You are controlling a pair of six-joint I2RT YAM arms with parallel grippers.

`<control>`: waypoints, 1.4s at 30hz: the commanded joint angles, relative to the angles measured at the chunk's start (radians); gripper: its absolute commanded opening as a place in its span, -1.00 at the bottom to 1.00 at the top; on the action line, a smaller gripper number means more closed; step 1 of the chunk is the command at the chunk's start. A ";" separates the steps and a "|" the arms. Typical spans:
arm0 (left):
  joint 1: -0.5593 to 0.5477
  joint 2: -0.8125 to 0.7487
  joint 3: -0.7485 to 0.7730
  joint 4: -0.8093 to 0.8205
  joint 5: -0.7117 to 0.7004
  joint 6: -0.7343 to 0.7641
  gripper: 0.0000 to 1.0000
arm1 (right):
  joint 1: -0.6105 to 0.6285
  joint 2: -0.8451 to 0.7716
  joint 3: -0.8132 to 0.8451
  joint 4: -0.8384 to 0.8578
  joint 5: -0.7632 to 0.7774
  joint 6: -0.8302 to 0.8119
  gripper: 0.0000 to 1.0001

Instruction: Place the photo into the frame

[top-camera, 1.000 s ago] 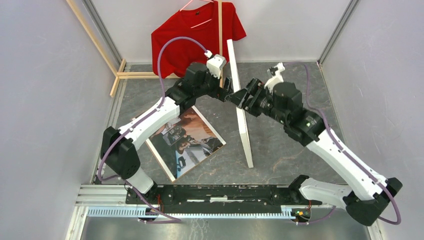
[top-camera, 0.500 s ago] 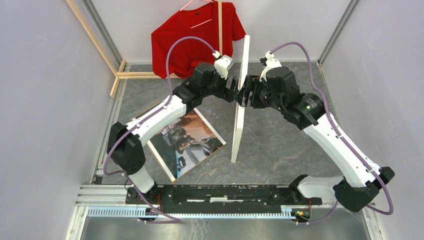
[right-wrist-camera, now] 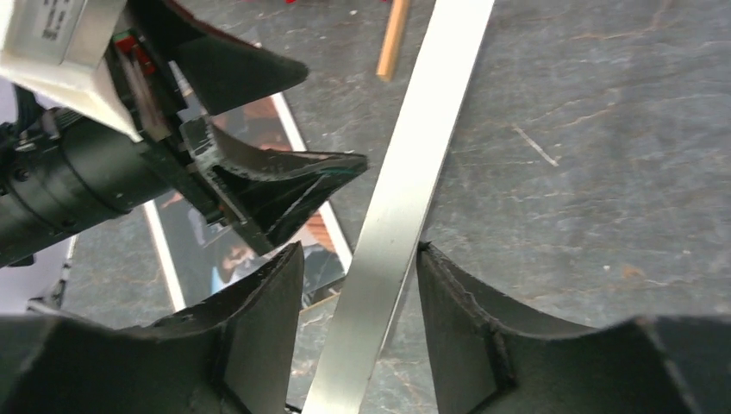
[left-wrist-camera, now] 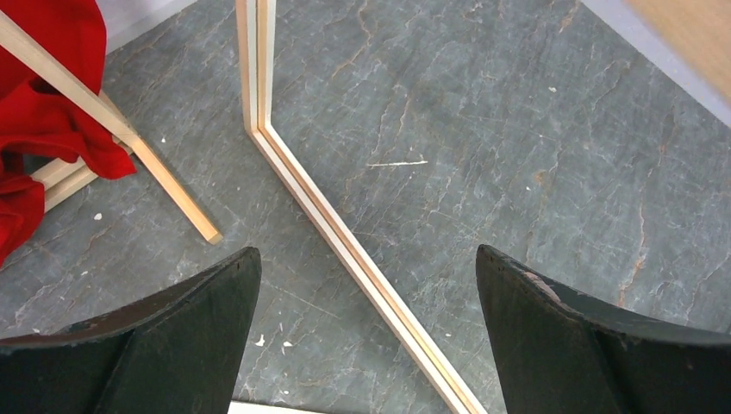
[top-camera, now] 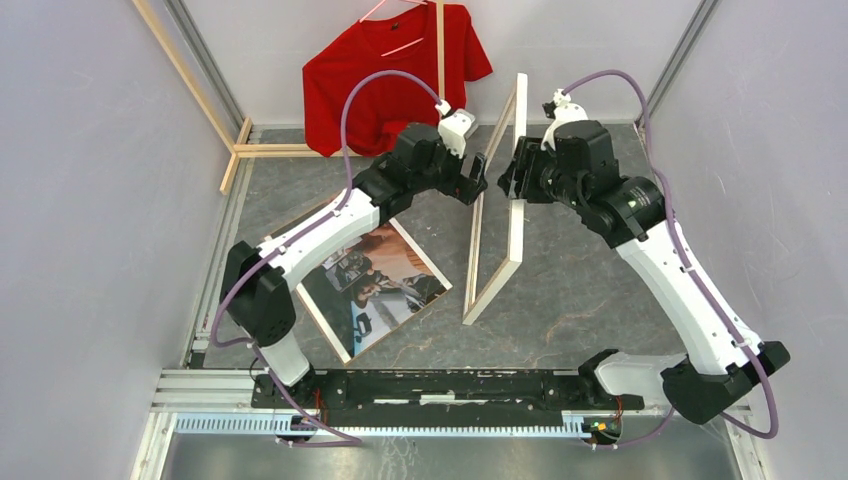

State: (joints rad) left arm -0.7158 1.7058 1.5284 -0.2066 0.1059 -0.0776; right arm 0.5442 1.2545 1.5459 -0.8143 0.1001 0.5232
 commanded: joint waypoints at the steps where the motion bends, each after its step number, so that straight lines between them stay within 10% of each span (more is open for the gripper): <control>1: -0.004 0.026 0.027 -0.019 -0.022 0.058 1.00 | -0.052 0.006 0.039 -0.024 0.032 -0.075 0.08; 19: 0.003 0.137 -0.363 0.150 -0.389 0.439 1.00 | -0.137 -0.134 -0.189 -0.077 0.246 -0.171 -0.54; 42: -0.017 0.221 -0.357 0.156 -0.350 0.427 1.00 | -0.143 -0.264 -0.527 -0.009 0.429 -0.233 -0.70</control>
State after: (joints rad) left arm -0.7292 1.9163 1.1725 -0.0673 -0.2325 0.3016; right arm 0.3981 0.9936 1.0515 -0.8837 0.4919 0.3119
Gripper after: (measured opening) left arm 0.997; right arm 0.267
